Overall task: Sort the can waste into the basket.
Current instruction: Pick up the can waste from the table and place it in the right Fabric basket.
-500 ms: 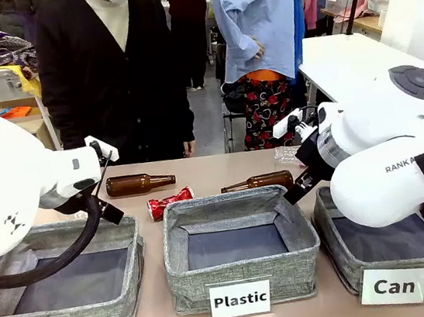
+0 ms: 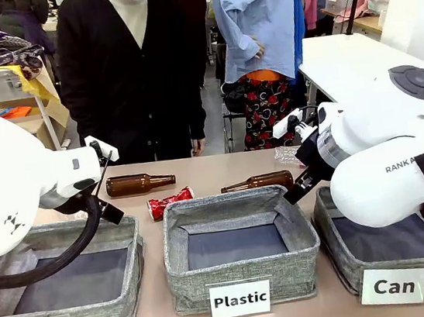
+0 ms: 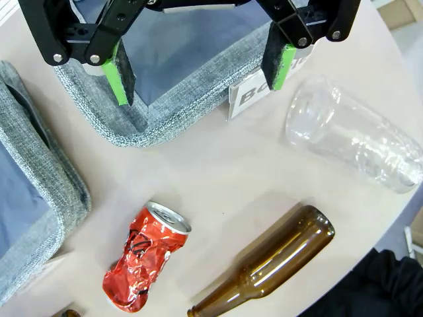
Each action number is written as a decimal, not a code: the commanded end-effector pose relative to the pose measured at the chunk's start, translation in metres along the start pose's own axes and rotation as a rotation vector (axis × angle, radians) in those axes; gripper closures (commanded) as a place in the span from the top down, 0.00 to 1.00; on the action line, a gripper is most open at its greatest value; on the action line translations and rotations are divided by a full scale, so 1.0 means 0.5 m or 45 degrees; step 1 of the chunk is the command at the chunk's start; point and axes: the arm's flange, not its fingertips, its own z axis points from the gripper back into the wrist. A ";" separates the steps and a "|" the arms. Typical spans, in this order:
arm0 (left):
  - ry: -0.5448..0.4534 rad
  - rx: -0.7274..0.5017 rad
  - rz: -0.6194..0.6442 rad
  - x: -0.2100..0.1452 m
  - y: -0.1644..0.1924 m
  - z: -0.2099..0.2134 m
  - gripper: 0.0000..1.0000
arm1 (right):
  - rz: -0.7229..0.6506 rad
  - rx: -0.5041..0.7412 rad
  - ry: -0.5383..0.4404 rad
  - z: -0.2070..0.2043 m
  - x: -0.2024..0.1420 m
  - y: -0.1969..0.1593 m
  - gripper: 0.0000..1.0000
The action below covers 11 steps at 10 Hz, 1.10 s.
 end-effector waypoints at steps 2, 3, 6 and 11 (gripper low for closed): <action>0.000 0.000 0.000 0.000 0.000 0.000 1.00 | 0.000 0.000 -0.001 0.000 0.000 0.000 1.00; 0.000 0.000 0.000 0.000 0.000 0.000 1.00 | 0.000 0.000 -0.001 0.000 0.000 0.000 1.00; 0.000 0.000 0.000 0.000 0.000 0.000 1.00 | 0.000 0.000 -0.001 0.000 0.000 0.000 1.00; 0.000 0.000 0.000 0.000 0.000 0.000 1.00 | 0.000 0.000 -0.001 0.000 0.000 0.000 1.00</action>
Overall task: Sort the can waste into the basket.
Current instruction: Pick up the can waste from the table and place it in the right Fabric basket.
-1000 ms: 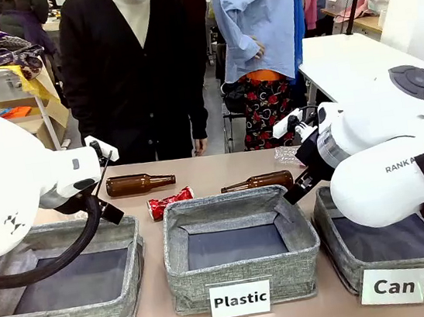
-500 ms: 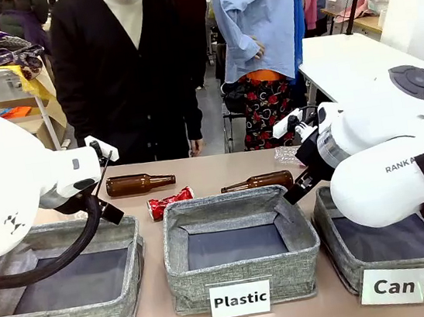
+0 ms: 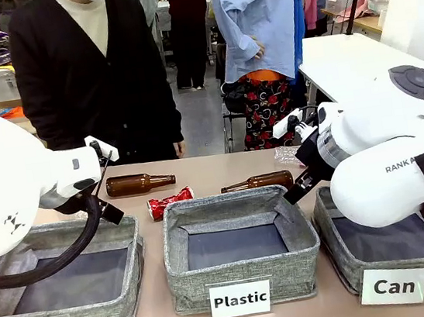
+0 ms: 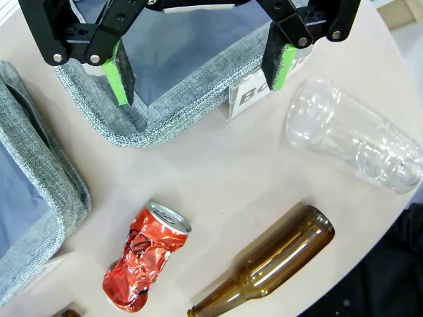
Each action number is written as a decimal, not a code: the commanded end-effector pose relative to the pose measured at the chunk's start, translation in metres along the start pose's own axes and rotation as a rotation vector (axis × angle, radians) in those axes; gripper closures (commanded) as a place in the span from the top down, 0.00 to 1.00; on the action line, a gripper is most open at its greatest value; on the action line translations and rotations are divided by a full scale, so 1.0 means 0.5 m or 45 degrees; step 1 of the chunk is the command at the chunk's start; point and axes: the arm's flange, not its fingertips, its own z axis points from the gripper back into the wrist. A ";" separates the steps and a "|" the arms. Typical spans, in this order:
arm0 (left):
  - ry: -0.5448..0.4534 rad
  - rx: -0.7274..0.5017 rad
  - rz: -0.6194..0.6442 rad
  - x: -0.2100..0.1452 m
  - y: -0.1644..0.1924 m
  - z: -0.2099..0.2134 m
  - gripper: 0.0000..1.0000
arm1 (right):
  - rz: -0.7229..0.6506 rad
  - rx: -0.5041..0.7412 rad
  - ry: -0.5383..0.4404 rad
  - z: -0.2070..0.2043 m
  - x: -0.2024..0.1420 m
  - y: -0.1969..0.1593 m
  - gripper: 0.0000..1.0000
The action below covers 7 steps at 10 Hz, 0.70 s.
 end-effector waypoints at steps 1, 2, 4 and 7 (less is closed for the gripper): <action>0.000 0.000 0.000 0.000 0.000 0.000 1.00 | 0.000 0.000 0.000 0.000 0.000 0.000 1.00; 0.000 0.000 0.000 0.000 0.000 0.000 1.00 | -0.003 0.026 0.010 0.024 0.001 0.000 1.00; -0.044 -0.147 -0.026 0.014 -0.019 0.089 1.00 | -0.079 0.151 -0.039 0.116 0.007 -0.003 1.00; -0.020 -0.476 0.174 0.014 -0.036 0.272 1.00 | -0.483 0.392 -0.101 0.292 -0.018 -0.049 1.00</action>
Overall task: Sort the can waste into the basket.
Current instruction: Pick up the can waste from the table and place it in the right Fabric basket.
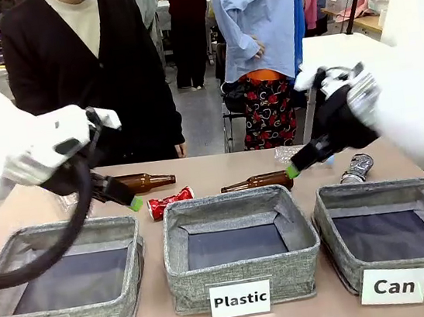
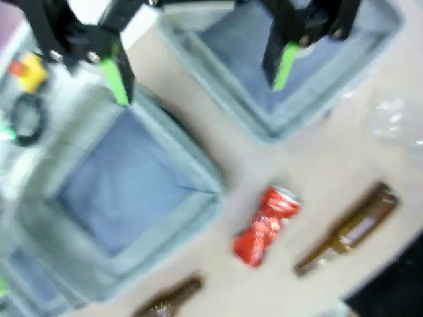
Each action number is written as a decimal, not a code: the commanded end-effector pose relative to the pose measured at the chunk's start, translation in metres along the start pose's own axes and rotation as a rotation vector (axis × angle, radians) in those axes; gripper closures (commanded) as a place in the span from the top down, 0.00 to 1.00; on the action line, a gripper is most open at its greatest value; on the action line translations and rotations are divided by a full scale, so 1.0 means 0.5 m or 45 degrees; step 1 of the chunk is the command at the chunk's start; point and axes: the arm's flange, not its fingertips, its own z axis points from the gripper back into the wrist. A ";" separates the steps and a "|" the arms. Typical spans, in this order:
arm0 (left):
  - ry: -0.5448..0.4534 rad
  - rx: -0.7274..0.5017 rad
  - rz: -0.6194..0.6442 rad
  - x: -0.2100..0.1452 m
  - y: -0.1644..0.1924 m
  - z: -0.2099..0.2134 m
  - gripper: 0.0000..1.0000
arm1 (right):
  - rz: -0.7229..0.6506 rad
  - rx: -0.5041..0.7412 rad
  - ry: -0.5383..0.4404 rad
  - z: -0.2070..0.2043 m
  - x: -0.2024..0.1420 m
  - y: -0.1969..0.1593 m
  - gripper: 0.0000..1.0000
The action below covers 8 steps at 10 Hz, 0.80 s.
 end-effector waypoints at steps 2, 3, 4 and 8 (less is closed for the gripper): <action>-0.056 -0.307 0.127 -0.075 0.056 0.191 1.00 | -0.374 0.271 -0.188 0.172 -0.087 -0.100 1.00; -0.209 -0.390 0.230 -0.120 0.116 0.240 1.00 | -0.490 0.335 -0.260 0.204 -0.125 -0.151 1.00; -0.335 -0.438 0.404 -0.174 0.187 0.273 1.00 | -0.660 0.402 -0.361 0.229 -0.176 -0.217 1.00; -0.748 -0.422 1.153 -0.432 0.439 0.305 1.00 | -1.125 0.469 -0.665 0.260 -0.379 -0.387 1.00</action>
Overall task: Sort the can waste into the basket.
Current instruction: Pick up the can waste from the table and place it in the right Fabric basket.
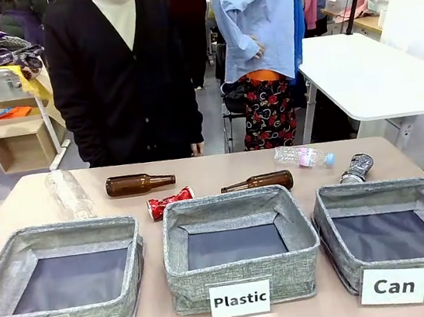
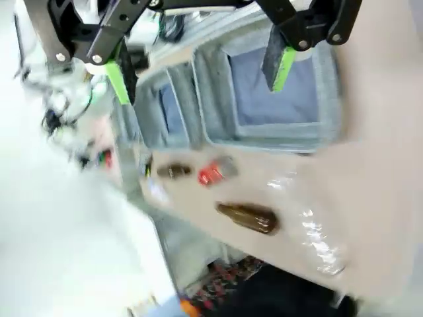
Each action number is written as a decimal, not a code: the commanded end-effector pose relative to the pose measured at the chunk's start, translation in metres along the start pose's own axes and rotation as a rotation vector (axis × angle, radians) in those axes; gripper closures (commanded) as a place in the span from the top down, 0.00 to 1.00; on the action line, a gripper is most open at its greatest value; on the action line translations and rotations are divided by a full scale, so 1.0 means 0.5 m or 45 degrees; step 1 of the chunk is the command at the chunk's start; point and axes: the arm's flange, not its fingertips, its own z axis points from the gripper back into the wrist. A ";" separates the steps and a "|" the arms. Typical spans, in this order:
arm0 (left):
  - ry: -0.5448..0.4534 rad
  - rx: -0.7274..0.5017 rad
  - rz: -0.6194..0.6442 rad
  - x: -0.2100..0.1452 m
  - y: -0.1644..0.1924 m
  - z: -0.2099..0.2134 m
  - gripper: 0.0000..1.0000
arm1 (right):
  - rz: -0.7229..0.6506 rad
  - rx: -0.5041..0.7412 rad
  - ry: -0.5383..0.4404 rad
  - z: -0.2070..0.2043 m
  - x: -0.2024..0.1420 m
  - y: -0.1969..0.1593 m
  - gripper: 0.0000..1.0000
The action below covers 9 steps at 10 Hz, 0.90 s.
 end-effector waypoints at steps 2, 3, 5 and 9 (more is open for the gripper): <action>-0.243 -0.061 0.156 -0.099 0.076 -0.041 1.00 | -0.101 0.063 -0.171 0.012 -0.142 -0.120 1.00; -0.097 -0.005 0.136 -0.004 0.075 0.033 1.00 | -0.076 0.015 -0.070 0.034 0.009 -0.052 1.00; -0.097 -0.005 0.136 -0.004 0.075 0.033 1.00 | -0.076 0.015 -0.070 0.034 0.009 -0.052 1.00; -0.097 -0.005 0.136 -0.004 0.075 0.033 1.00 | -0.101 -0.005 -0.053 0.020 0.002 -0.044 1.00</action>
